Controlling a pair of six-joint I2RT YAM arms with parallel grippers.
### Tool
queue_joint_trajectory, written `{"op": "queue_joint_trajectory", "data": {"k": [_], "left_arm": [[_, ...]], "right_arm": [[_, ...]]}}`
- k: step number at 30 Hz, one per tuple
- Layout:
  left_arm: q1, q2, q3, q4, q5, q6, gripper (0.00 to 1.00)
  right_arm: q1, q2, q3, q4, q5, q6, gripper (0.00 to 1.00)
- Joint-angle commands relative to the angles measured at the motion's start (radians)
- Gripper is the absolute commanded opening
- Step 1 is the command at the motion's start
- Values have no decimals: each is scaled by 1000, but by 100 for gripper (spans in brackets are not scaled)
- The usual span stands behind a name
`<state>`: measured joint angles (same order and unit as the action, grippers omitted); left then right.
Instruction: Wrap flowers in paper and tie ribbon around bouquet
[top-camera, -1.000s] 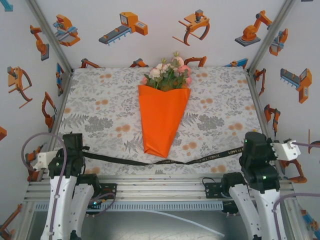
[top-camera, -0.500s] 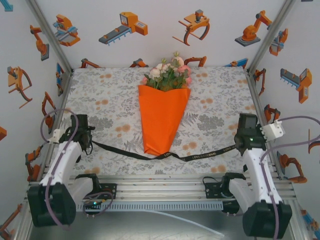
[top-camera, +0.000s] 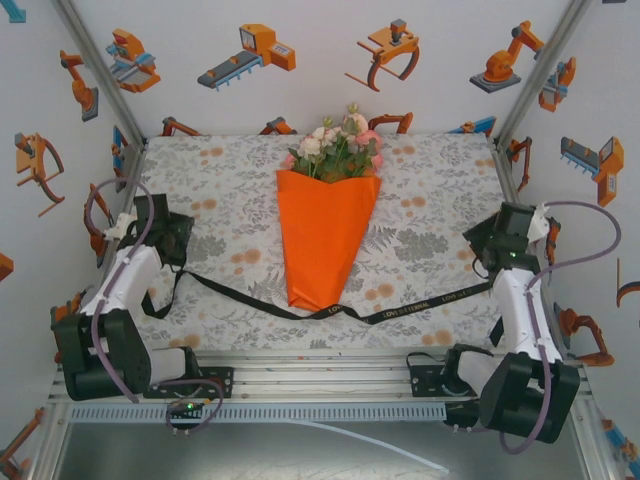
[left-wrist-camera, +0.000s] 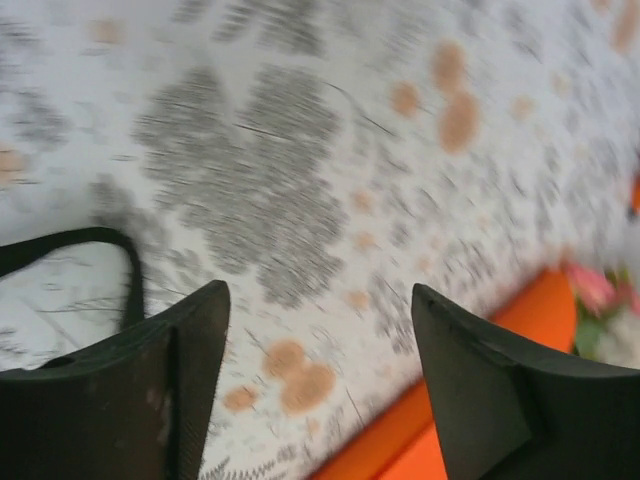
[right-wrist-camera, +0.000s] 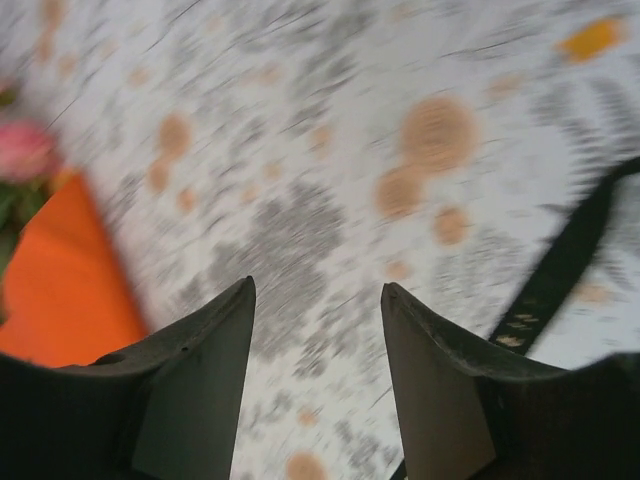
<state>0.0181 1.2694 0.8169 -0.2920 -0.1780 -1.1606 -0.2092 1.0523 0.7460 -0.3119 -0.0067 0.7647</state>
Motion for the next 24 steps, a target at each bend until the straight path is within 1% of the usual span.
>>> {"op": "queue_joint_trajectory", "data": {"k": [1, 2, 4, 6, 7, 8, 9, 10, 12, 15, 19, 22, 24], "left_arm": [[-113, -32, 62, 12, 166, 239, 72], [-165, -21, 76, 2, 180, 289, 73], [-244, 16, 106, -34, 185, 331, 75], [-307, 65, 111, -11, 205, 376, 75], [-330, 89, 105, 21, 227, 397, 76], [-348, 116, 93, 78, 273, 418, 77], [-364, 147, 83, 134, 323, 432, 78], [-373, 178, 77, 173, 356, 437, 79], [-395, 247, 83, 226, 405, 460, 80], [-423, 329, 102, 258, 417, 498, 81], [-436, 411, 99, 329, 461, 489, 81], [-443, 455, 83, 397, 509, 470, 77], [-447, 477, 79, 412, 525, 456, 71]], "right_arm": [[103, 0, 46, -6, -396, -90, 51], [166, 6, 56, -20, -411, -107, 51], [284, 17, 58, -21, -396, -106, 52], [393, 35, 31, 36, -377, -67, 54], [434, 46, 8, 81, -377, -43, 60], [479, 60, -20, 145, -385, -25, 68], [517, 81, -43, 201, -385, -8, 73], [543, 103, -59, 245, -386, 7, 74], [578, 158, -79, 313, -383, 32, 75], [607, 242, -93, 389, -378, 46, 74], [632, 367, -78, 432, -368, 59, 71], [640, 446, -72, 472, -354, 100, 69], [648, 493, -77, 527, -354, 132, 66]]}}
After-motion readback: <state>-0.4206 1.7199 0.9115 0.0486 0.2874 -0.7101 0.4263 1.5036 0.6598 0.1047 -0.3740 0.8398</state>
